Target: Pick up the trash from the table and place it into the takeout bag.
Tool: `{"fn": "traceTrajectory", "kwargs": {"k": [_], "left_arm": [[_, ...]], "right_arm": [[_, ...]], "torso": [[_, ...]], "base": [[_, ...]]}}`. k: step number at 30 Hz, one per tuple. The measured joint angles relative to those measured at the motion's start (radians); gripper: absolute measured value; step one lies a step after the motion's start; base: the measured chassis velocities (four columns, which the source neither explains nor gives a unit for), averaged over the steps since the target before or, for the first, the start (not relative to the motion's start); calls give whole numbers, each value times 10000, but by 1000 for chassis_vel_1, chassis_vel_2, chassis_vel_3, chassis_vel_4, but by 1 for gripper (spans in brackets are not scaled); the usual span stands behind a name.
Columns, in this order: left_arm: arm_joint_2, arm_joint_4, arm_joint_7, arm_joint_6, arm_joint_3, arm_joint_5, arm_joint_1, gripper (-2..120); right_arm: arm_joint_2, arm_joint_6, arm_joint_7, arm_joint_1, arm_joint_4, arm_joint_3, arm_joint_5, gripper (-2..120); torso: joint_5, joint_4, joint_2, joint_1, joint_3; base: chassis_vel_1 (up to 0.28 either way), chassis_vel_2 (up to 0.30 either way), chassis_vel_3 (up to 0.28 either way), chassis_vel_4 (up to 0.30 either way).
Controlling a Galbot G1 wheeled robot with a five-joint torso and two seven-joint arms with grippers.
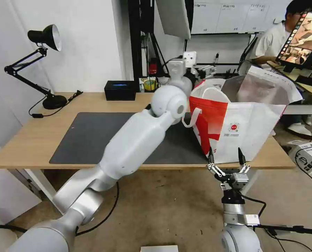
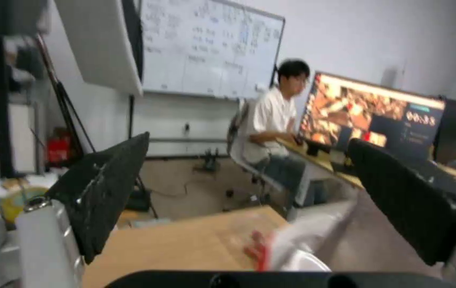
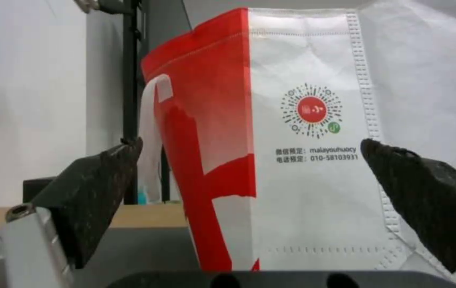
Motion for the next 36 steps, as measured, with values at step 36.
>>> {"fn": "traceTrajectory", "kwargs": {"k": [36], "left_arm": [[2854, -3595, 3104, -2987, -5247, 1769, 7083, 100]], "right_arm": [[-52, -203, -198, 363, -87, -366, -293, 100]], "torso": [[1, 0, 0, -1, -1]], "base": [[0, 0, 0, 0]]}}
